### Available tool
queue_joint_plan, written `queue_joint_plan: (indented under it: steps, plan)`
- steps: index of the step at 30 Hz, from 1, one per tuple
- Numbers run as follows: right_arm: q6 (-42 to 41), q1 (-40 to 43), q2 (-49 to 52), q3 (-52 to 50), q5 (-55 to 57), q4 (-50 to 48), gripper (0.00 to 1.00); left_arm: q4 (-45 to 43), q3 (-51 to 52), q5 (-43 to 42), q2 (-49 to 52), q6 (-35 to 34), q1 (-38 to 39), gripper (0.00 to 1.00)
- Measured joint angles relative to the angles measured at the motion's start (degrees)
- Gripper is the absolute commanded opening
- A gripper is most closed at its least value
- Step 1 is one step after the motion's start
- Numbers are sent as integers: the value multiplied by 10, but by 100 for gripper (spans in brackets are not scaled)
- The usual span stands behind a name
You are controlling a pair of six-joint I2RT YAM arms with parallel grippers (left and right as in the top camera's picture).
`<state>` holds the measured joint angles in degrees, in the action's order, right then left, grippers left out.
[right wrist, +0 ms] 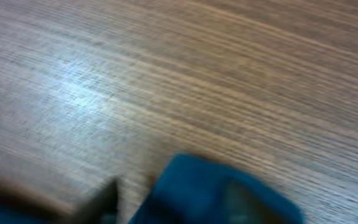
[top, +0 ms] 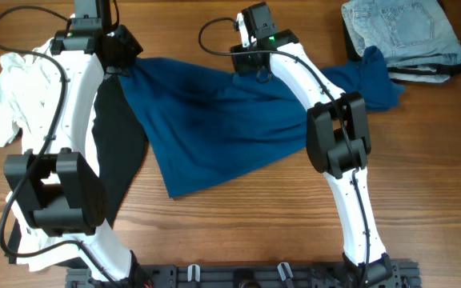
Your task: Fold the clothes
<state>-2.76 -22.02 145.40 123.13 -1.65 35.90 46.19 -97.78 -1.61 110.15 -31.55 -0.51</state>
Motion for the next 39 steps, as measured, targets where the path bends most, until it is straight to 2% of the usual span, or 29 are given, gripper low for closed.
queue_joint_plan:
  steps: [1, 4, 13, 15, 17, 20, 27, 32, 33, 35, 36, 37, 39]
  plan:
    - [-2, 1, 0, 0, 7, 0, 14, 1, 0, 1, 0, 0, 0, 4]
    - [-8, 8, 0, 0, 11, -2, 4, 1, 0, 1, 0, 0, 0, 4]
    - [-12, 47, -22, 0, 13, -1, 4, -9, 0, 1, 0, 4, 0, 4]
    - [-12, 62, -73, 0, 11, -24, 42, -20, 0, 2, 0, 4, 0, 4]
    - [-16, 72, -108, 4, -4, -29, 67, -21, 0, 2, 0, 4, 0, 4]
    - [-16, 68, -108, 12, -24, -14, 78, -21, 0, 2, 0, 4, 0, 4]
    - [-17, 22, -11, 9, -34, 3, 78, -21, 0, 2, 0, 4, 0, 4]
    - [-10, 27, 15, 9, -16, -1, 75, -21, 0, 2, 0, 4, 0, 4]
    - [-8, 27, 16, 10, -13, -4, 67, -21, 0, 2, 0, 4, 0, 4]
    - [-2, 24, 18, 10, -5, -7, 36, -21, 0, 2, 0, 4, 0, 4]
    - [-2, 24, 18, 10, -2, -10, 10, -21, 0, 2, 0, 4, 0, 4]
    - [-2, 24, 20, 10, 1, -14, 6, -21, 0, 2, 0, 4, 0, 4]
    - [-3, 25, 20, 10, 5, -15, 4, -21, 0, 2, 0, 4, 0, 4]
